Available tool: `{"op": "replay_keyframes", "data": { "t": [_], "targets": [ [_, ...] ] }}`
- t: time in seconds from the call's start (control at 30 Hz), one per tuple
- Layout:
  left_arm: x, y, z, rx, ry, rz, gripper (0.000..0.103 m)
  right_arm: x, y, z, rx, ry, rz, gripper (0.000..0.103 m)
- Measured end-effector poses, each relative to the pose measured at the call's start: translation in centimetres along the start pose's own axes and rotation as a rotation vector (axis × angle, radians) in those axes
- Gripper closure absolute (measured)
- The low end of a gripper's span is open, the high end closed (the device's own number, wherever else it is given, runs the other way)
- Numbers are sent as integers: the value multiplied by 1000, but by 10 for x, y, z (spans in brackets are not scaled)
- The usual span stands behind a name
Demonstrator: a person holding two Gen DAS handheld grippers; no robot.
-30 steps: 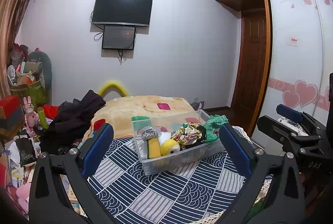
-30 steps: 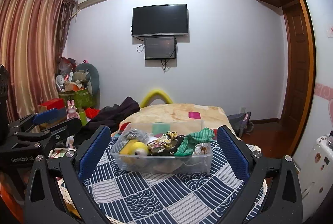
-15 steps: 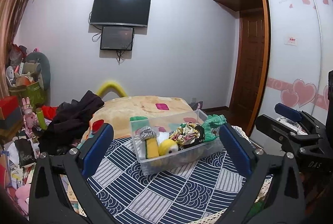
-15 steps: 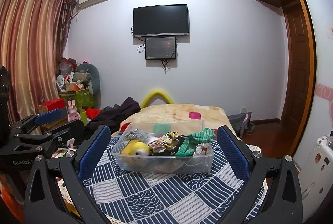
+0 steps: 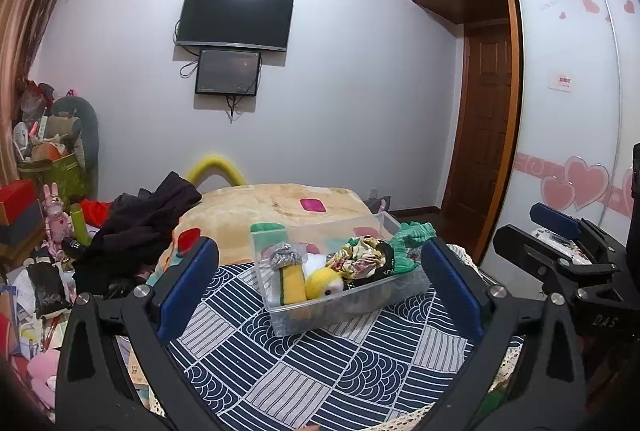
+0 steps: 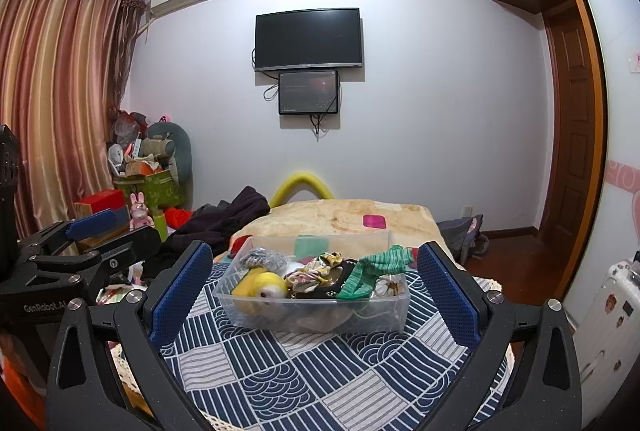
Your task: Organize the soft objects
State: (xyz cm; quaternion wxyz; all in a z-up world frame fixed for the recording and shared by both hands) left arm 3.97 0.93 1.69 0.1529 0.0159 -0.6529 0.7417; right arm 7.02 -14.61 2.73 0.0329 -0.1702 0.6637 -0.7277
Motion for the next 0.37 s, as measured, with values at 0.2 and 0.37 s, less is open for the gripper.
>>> {"op": "replay_keyframes", "data": {
  "t": [0.2, 0.37],
  "targets": [
    [1, 1, 1, 3, 12, -5, 0, 1, 0, -1, 3, 0, -4, 1],
    [1, 2, 2, -1, 7, -3, 0, -1, 3, -2, 6, -2, -9, 1]
  ]
}}
Point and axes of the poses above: each gripper's, at about its wrist camera, not at the fingertips, and x roughly against the way its jaws point, z to its right, y to its underside, the point moved 2 cm from there along -x, roughly the way its jaws point, and after that the axes turned 10 degrees about y, right-handed, at the moved point
